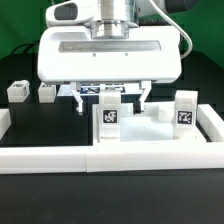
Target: Assemble square table
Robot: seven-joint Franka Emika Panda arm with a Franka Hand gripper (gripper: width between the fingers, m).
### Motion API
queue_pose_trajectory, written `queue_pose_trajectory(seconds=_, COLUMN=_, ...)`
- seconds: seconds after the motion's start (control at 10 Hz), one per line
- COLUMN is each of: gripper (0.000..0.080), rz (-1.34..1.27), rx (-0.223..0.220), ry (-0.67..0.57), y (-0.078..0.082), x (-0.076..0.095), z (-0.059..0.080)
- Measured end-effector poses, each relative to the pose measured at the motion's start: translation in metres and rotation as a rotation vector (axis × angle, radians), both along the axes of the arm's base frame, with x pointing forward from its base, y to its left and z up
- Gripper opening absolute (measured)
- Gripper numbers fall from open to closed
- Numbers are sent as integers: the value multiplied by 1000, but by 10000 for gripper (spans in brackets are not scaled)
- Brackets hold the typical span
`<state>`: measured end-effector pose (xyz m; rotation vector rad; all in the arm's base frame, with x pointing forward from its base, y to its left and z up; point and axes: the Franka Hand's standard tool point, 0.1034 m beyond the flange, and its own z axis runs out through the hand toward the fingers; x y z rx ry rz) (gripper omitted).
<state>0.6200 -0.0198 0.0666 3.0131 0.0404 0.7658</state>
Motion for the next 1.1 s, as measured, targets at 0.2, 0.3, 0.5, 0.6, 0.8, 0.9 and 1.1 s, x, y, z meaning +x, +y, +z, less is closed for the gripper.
queue_pose_trajectory(seconds=0.2, gripper=646, rz=0, rx=0, ry=0, y=0, x=0, z=0)
queue_pose_trajectory(seconds=0.3, gripper=648, rz=0, rx=0, ry=0, y=0, x=0, z=0)
queue_pose_trajectory(seconds=0.5, gripper=648, rz=-24, rx=33, ry=37, y=1, x=-2, z=-3)
queue_pose_trajectory(seconds=0.6, gripper=648, rz=-67, rx=103, ry=118, y=2, x=-3, z=2)
queue_pose_trajectory(seconds=0.8, gripper=648, rz=-135, rx=173, ry=201, y=3, x=0, z=9)
queue_pose_trajectory(seconds=0.9, gripper=648, rz=-150, rx=200, ry=248, y=7, x=-1, z=6)
queue_pose_trajectory(seconds=1.1, gripper=648, rz=-131, rx=240, ry=401, y=15, x=-8, z=6)
